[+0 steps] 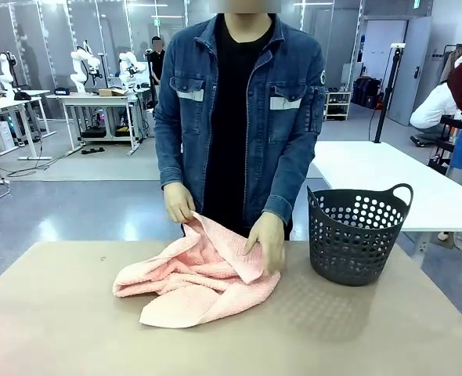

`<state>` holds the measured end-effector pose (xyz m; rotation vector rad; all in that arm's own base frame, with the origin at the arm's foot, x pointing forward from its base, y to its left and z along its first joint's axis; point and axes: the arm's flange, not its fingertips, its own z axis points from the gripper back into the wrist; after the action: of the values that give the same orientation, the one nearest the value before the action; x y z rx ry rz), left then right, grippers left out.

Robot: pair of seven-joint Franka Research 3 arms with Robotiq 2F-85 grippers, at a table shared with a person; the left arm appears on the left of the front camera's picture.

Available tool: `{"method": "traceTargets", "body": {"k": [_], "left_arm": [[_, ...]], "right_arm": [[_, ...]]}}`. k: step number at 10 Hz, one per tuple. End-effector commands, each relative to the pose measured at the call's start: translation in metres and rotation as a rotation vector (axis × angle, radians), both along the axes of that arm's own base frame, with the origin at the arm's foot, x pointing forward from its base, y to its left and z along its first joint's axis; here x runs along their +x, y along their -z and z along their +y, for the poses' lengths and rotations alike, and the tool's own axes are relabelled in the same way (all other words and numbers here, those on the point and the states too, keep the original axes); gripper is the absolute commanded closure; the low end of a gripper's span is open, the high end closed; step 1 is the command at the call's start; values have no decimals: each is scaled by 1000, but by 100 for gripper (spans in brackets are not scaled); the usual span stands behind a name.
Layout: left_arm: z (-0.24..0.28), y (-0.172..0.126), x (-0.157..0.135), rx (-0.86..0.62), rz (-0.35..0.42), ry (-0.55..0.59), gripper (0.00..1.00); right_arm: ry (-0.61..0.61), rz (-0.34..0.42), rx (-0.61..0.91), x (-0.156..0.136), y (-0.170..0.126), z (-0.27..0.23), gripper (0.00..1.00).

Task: Fold the towel.
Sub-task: Grab the top end of the 100 cm Hotel Towel extended by the human.

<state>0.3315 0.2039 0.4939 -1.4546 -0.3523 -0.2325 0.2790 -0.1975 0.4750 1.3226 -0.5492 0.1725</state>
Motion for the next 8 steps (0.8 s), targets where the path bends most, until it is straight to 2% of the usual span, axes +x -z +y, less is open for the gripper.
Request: {"method": "traceTargets", "body": {"k": [1,8], "left_arm": [[1,0,0,-5,10,2,0],[1,0,0,-5,10,2,0]], "right_arm": [[0,-17,10,0,-2,-1,0],[0,-17,10,0,-2,-1,0]]}}
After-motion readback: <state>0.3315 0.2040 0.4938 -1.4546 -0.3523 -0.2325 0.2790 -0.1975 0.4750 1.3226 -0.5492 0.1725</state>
